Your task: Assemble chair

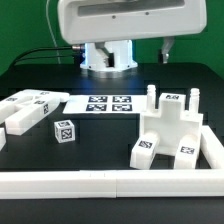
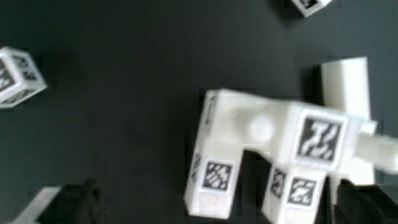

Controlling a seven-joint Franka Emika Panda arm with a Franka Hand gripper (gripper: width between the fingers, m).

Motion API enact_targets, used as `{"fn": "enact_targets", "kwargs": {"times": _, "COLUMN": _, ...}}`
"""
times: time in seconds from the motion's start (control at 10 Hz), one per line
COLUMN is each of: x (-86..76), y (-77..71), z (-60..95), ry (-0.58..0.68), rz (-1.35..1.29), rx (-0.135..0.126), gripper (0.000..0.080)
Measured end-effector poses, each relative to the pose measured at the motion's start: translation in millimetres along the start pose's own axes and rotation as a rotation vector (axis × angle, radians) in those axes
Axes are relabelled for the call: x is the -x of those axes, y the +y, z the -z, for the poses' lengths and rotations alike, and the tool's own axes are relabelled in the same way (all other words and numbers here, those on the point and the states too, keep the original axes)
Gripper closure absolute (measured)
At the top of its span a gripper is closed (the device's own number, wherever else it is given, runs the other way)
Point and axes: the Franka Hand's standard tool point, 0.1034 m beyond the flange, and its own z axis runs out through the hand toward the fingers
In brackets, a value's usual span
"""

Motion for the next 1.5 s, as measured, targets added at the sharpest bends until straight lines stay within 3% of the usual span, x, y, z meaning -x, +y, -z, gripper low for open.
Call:
{"fn": "enact_targets", "kwargs": {"times": 0.1, "x": 1.8, "y": -11.9, "z": -6.4, "ry": 0.100, "rz": -0.017, "rx": 0.004, "gripper": 0.0151}}
{"fn": "enact_targets", "kwargs": {"times": 0.2, "x": 4.8, "y": -13.7, "z": -9.1, "ry": 0.123, "rz": -0.004, "rx": 0.004, "gripper": 0.0151}}
{"fn": "enact_targets", "kwargs": {"times": 0.5, "x": 4.1, "y": -13.2, "z": -10.8, "ry": 0.130, "rz": -0.005, "rx": 0.005, "gripper": 0.0151}}
{"fn": "enact_targets", "kwargs": {"times": 0.7, "x": 20.3, "y": -19.3, "z": -23.5, "ry": 0.127, "rz": 0.008, "rx": 0.009, "gripper": 0.0151}}
{"fn": "enact_targets", "kwargs": {"times": 1.1, "x": 33.8, "y": 50.3, "z": -25.8, "ry": 0.106, "rz": 0.033, "rx": 0.023, "gripper": 0.0151}}
{"fn": "enact_targets", "kwargs": {"times": 1.2, "x": 33.7, "y": 57.9, "z": -27.7, "ry": 0.110, "rz": 0.018, "rx": 0.025, "gripper": 0.0151}}
{"fn": "enact_targets", "kwargs": {"times": 1.5, "x": 34.1, "y": 57.2, "z": -29.6, "ry": 0.106, "rz": 0.020, "rx": 0.026, "gripper": 0.0151}}
